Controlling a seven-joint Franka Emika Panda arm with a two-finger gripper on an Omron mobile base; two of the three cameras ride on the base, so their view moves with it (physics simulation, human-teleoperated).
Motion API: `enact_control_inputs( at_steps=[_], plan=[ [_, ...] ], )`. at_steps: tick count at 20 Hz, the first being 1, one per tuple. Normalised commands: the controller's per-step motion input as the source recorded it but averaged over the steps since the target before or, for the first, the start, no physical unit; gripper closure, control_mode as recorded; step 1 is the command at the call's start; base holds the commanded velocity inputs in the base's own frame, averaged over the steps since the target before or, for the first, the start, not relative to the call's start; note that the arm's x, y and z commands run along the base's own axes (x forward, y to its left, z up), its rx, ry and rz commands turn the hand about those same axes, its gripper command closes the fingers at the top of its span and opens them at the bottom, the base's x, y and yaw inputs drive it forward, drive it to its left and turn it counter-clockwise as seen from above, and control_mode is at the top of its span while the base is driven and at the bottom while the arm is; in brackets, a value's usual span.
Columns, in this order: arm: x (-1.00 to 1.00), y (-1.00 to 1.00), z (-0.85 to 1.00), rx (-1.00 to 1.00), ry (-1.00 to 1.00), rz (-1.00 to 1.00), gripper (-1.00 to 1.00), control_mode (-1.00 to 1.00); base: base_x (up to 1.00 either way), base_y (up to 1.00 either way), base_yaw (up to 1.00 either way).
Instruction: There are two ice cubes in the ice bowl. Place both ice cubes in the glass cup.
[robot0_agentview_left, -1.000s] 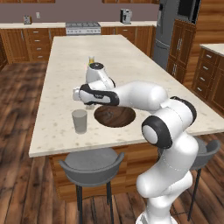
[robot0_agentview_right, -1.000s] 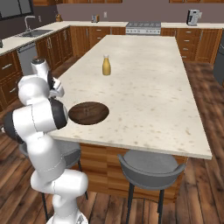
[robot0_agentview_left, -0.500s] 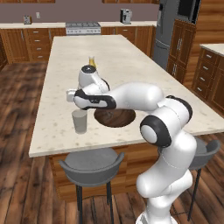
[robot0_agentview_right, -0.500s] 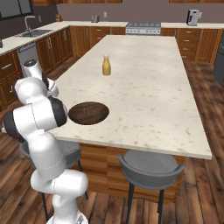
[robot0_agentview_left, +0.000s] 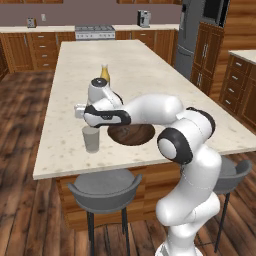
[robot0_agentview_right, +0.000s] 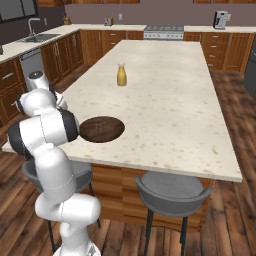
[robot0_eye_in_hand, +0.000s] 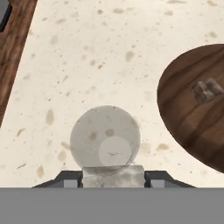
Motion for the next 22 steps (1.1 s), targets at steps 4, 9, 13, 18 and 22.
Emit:
enact_control_inputs(
  at_steps=[4, 9, 13, 18, 22],
  plan=[
    [0.05, 0.0, -0.22, 0.0, 0.01, 0.0, 1.0, -1.0, 0.0, 0.0, 0.0],
    [0.0, 0.0, -0.15, 0.0, 0.0, 0.0, 1.0, -1.0, 0.0, 0.0, 0.0],
    [0.03, 0.0, -0.14, 0.0, 0.0, 0.0, 1.0, -1.0, 0.0, 0.0, 0.0],
    [0.1, 0.0, -0.11, 0.04, 0.0, 0.0, 1.0, -1.0, 0.0, 0.0, 0.0],
    [0.21, 0.0, 0.0, 0.06, 0.0, 0.0, 1.0, -1.0, 0.0, 0.0, 0.0]
  ],
)
